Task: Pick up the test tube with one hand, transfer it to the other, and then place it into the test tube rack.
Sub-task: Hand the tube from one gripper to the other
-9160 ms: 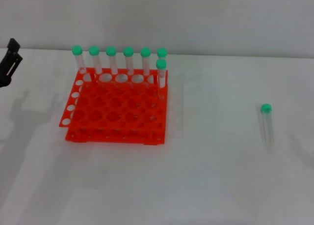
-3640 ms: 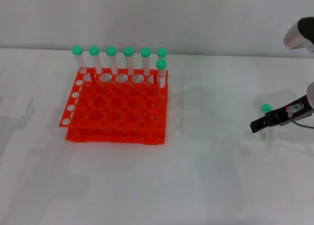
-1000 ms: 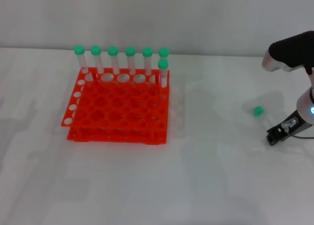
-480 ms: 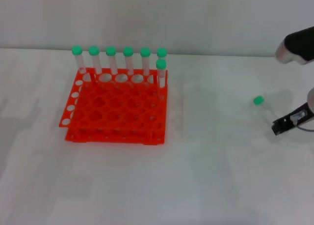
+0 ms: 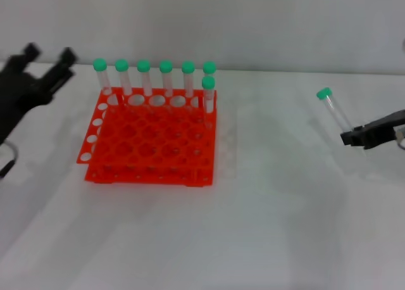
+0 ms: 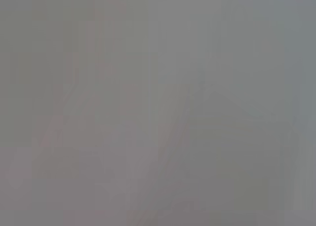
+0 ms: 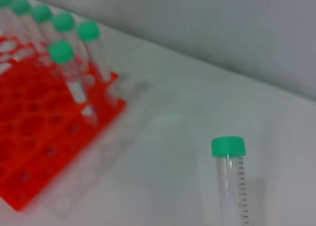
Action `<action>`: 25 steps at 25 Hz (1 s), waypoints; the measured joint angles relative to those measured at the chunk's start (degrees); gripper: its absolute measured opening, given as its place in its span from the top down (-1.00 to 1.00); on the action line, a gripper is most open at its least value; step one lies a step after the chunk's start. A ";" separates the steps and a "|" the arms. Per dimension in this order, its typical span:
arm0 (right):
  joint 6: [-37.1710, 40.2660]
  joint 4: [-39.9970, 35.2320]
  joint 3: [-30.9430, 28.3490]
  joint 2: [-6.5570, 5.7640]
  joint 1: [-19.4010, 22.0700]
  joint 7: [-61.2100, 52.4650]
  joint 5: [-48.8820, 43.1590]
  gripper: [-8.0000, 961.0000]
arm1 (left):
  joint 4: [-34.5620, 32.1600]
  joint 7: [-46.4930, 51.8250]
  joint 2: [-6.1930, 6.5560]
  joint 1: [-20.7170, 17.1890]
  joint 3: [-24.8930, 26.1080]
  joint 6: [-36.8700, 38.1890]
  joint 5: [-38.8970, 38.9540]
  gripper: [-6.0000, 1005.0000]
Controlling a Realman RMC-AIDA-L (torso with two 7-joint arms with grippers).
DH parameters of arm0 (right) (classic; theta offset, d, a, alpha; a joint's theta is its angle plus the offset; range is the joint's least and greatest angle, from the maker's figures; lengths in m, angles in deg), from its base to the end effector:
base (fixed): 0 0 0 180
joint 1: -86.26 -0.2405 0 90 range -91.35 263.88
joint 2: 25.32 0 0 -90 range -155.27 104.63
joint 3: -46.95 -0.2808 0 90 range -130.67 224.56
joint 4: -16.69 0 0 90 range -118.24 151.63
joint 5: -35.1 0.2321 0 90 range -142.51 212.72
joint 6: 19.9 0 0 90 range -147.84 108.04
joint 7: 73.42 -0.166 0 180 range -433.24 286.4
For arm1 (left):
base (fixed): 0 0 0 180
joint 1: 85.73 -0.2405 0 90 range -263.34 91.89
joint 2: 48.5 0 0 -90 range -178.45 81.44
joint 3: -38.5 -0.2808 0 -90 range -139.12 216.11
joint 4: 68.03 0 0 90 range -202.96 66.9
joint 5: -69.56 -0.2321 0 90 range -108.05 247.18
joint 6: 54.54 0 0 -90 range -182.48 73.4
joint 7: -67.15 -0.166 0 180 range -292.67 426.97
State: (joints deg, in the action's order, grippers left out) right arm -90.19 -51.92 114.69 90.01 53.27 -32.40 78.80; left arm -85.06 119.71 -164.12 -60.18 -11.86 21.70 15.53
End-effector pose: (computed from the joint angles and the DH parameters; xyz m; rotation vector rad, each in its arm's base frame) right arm 0.2306 0.4490 0.0178 -2.3919 0.9615 0.0000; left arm -0.3278 0.3942 0.0260 -1.8455 -0.6095 -1.1209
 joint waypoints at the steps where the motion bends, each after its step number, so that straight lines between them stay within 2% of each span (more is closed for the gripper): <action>1: 0.00 0.00 0.00 0.00 0.00 0.00 0.00 0.58 | 0.00 0.00 0.00 0.00 0.00 0.00 0.00 -0.78; 4: -0.10 0.80 -4.40 -0.03 1.40 8.64 5.06 0.58 | -1.82 6.26 0.57 3.34 0.00 -0.40 -7.41 -0.78; 9: -3.96 4.12 -9.88 -0.33 2.34 23.35 14.28 0.58 | -7.08 14.79 0.23 5.11 0.00 -0.82 -16.04 -0.78; 13: -8.05 6.85 -11.80 -0.44 3.71 34.40 20.37 0.58 | -8.65 19.13 0.00 7.49 0.00 -0.75 -21.20 -0.78; 19: -9.25 9.88 -13.27 -0.48 4.63 40.98 22.62 0.58 | -8.78 24.03 -0.14 12.71 -0.62 -0.18 -28.55 -0.78; 22: -9.43 11.21 -13.41 -0.46 4.75 43.43 25.10 0.58 | -8.93 25.86 -0.11 14.28 -3.18 -0.05 -30.27 -0.78; 25: -9.50 11.61 -13.50 -0.49 5.52 45.26 29.37 0.58 | -11.47 27.48 -0.09 15.33 -11.50 1.01 -30.95 -0.78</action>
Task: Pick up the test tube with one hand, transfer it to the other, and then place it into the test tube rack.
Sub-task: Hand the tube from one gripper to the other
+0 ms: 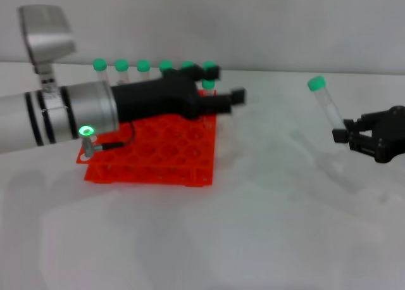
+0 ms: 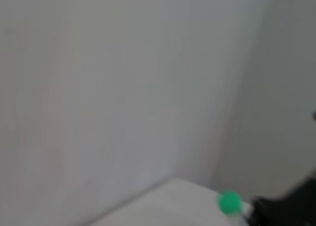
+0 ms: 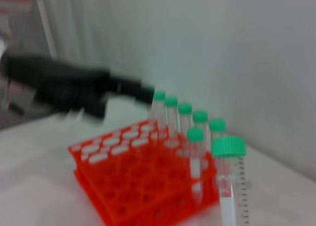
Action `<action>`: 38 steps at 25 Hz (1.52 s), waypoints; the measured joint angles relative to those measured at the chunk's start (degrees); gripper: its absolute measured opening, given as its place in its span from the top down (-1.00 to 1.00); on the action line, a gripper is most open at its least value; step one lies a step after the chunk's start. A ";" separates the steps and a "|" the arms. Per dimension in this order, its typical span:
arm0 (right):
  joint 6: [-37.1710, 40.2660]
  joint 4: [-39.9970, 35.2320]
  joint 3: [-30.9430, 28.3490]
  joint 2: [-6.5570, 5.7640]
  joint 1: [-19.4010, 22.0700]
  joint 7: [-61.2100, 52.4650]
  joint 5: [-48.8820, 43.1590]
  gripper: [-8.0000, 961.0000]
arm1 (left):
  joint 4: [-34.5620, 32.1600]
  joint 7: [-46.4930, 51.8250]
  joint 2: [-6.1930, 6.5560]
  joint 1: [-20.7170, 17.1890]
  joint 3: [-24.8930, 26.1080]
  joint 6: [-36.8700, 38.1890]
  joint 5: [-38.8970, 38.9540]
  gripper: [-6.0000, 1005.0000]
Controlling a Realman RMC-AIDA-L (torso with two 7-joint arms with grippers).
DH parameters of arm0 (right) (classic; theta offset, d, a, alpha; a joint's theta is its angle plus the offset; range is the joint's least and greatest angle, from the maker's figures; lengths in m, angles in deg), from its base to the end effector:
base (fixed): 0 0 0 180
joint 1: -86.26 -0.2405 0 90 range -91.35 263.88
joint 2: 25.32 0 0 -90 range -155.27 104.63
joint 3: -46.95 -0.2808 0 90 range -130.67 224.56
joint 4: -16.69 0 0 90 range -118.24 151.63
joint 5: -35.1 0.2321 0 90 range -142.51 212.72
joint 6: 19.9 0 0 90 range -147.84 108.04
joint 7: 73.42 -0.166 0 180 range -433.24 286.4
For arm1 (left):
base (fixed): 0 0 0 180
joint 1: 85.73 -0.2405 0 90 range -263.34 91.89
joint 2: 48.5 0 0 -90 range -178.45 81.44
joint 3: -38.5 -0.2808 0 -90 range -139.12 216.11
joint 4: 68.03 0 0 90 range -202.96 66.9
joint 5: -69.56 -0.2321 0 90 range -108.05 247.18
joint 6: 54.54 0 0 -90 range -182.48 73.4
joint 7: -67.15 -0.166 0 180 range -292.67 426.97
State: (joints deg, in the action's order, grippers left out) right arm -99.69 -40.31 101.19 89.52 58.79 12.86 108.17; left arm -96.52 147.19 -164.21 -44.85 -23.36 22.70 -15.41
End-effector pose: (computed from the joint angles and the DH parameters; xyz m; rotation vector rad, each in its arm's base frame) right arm 0.2532 0.4115 0.0334 -2.6088 0.4969 0.5060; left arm -0.1917 0.4306 -0.0492 -2.6910 -0.5337 -0.9467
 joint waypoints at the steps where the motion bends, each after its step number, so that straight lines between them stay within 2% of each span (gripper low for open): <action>1: 0.00 0.02 -0.08 -0.01 0.24 0.34 1.36 0.58 | 0.00 0.00 0.00 0.00 0.00 0.00 0.00 -0.78; 5: -0.27 0.26 -0.25 0.04 0.95 1.41 4.14 0.58 | -2.58 -0.53 -0.51 -0.34 -3.87 1.31 -0.15 -0.78; 8: -1.34 1.55 -0.35 0.17 1.59 3.51 6.91 0.58 | -2.88 -0.96 -0.81 -0.42 -3.98 1.54 -0.37 -0.78; 14: -5.26 9.43 -2.54 -0.02 1.89 10.99 14.00 0.58 | -2.91 -2.01 -1.29 -0.45 -4.02 2.59 -0.45 -0.78; 29: -5.24 13.10 -3.65 0.02 -0.04 13.28 14.65 0.58 | -2.98 -3.05 -2.88 0.32 -5.72 5.12 -1.67 -0.78; 38: -5.93 15.08 -3.39 -0.20 -0.62 15.74 14.24 0.57 | -4.42 -4.09 -3.09 -0.45 -6.11 8.45 -0.86 -0.78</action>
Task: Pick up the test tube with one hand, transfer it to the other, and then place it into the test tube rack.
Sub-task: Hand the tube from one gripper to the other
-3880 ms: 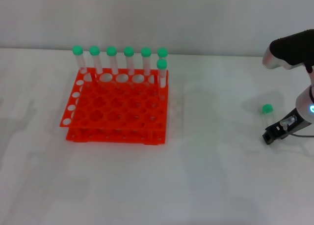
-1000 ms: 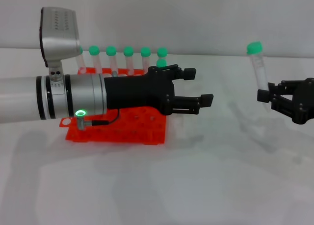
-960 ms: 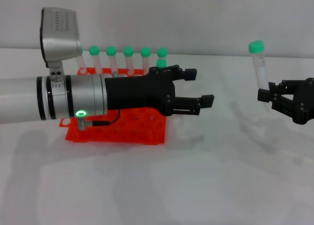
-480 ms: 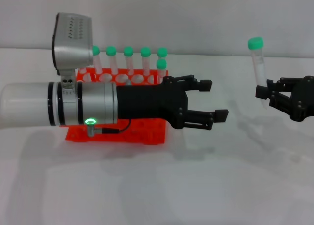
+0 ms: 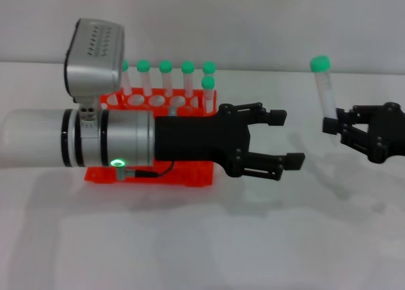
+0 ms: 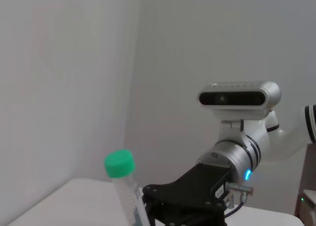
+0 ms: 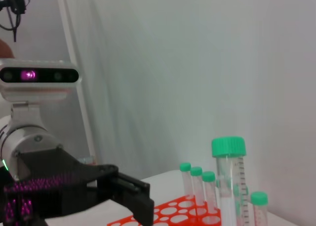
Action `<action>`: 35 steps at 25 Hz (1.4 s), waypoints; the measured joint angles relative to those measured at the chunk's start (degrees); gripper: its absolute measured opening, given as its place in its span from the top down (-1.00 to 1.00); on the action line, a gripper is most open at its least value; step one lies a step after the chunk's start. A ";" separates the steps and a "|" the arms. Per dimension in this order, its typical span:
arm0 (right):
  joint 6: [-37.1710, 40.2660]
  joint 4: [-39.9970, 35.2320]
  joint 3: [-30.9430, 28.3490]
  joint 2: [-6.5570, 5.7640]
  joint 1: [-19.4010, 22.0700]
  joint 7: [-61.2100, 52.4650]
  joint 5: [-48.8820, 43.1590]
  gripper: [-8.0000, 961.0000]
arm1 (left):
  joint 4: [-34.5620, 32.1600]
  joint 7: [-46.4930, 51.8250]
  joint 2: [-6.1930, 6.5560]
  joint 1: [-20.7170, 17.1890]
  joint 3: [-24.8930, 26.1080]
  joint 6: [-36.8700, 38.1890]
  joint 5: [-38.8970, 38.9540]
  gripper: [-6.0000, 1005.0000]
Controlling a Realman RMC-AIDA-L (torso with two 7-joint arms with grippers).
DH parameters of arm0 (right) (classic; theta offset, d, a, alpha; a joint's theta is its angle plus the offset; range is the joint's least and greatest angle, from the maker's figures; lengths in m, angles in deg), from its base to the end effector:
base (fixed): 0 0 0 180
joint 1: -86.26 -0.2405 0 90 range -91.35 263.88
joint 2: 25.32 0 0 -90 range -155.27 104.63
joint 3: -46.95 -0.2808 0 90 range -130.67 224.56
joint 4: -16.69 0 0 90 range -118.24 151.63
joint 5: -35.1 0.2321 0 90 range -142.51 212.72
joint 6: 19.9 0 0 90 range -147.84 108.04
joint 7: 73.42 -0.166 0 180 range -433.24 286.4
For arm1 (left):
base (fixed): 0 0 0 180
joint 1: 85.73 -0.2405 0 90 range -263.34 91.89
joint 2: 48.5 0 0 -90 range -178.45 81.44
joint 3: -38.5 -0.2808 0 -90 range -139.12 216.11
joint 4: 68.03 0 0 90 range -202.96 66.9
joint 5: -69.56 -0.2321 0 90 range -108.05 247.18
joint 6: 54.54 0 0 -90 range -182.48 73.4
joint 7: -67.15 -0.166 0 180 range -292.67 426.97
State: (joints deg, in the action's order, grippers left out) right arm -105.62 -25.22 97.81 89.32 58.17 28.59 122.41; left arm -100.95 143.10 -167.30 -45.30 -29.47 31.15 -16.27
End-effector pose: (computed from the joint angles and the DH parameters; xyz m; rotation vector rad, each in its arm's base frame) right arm 0.2580 0.3945 0.0192 -2.5718 0.4221 0.8725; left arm -0.1573 0.3895 -0.0776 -2.9196 -0.2629 -1.0132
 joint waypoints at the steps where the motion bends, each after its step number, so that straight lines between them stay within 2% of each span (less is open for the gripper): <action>1: -0.25 0.07 -0.19 -0.14 0.27 0.24 0.03 0.57 | -0.36 0.02 0.08 -0.36 0.16 0.01 0.03 -0.78; 9: -2.83 0.05 -5.75 -1.16 2.63 1.84 0.52 0.57 | -6.15 0.83 1.09 -6.78 4.77 0.58 0.07 -0.78; 12: -3.98 0.40 -6.38 -1.26 2.68 3.09 0.53 0.57 | -7.01 0.24 1.15 -7.82 7.14 2.40 0.34 -0.78; 22: -5.83 4.90 -4.05 0.45 0.53 9.73 -0.15 0.57 | -7.31 -0.51 0.73 -7.06 8.27 5.91 2.94 -0.78; 35: -7.78 7.42 -2.63 0.74 -1.47 12.31 1.91 0.56 | -5.39 -0.22 0.60 -5.03 8.26 4.57 3.92 -0.77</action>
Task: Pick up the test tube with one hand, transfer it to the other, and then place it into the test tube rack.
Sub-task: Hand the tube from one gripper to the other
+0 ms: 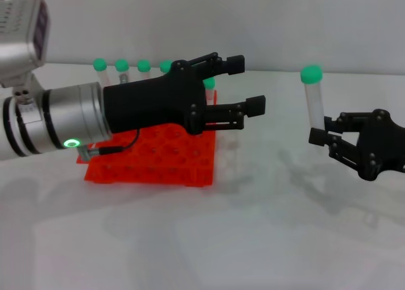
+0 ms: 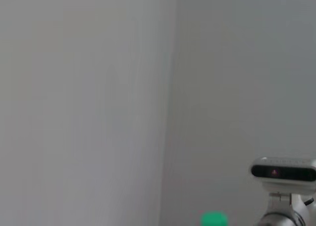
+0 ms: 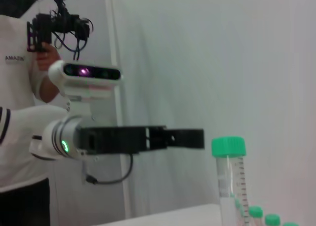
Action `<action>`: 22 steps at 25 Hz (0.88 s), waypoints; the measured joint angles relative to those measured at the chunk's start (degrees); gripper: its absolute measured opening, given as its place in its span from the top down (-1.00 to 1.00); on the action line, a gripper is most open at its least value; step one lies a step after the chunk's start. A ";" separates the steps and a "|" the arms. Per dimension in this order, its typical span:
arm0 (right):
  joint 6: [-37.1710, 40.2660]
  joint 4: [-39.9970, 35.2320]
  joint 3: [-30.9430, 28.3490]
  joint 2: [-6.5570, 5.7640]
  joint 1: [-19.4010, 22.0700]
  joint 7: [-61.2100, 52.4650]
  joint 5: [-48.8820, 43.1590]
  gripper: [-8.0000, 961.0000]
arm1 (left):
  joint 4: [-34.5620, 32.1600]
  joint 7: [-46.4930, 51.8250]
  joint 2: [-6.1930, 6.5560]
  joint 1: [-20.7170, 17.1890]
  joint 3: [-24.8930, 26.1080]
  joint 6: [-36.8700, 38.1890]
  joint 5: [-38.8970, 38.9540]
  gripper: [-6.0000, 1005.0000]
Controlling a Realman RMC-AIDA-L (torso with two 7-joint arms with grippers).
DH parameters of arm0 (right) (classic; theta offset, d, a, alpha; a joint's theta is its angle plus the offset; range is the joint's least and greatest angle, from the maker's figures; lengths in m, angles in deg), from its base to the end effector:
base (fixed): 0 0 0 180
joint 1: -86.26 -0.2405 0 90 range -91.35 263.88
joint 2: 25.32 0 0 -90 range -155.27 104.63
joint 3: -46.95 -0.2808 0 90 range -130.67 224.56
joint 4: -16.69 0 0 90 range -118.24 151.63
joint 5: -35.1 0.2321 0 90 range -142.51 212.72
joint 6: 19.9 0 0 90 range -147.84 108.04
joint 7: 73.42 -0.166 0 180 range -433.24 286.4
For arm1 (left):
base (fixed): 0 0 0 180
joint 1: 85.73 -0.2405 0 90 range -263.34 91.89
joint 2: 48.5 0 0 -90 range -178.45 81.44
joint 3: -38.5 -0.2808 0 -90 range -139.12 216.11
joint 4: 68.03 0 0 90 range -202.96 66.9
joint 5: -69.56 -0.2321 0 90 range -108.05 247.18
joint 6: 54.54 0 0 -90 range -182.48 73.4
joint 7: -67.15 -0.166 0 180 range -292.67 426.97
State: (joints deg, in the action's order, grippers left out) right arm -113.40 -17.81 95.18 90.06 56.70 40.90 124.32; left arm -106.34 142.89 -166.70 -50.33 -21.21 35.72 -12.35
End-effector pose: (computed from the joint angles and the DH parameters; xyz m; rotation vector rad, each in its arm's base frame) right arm 0.2501 0.3749 0.0041 -2.5974 0.2254 1.0274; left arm -0.1696 0.3935 -0.0243 -2.7101 -0.2405 -1.1996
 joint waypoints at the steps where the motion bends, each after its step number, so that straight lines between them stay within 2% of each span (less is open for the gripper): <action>1: -0.39 0.15 0.02 0.01 -0.23 0.01 0.24 0.56 | 0.00 0.00 0.00 0.00 0.00 0.00 0.00 -0.77; 5: -1.38 0.38 0.90 0.08 -1.05 0.02 0.90 0.56 | 1.33 -0.32 -0.16 0.65 -0.24 -0.81 -0.27 -0.77; 14: 0.31 0.41 7.83 0.45 -2.26 0.02 4.49 0.56 | 1.66 -0.65 -0.60 1.34 -0.59 -0.88 -0.47 -0.77; 22: 1.60 0.58 8.25 0.58 -2.71 0.02 4.56 0.55 | 4.89 -0.73 -0.63 3.82 -1.24 -1.00 -0.89 -0.77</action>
State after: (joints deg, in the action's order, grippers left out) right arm -111.80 -17.22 103.42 90.65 53.98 40.93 128.88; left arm -101.44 142.16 -167.33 -46.51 -22.45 34.73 -13.25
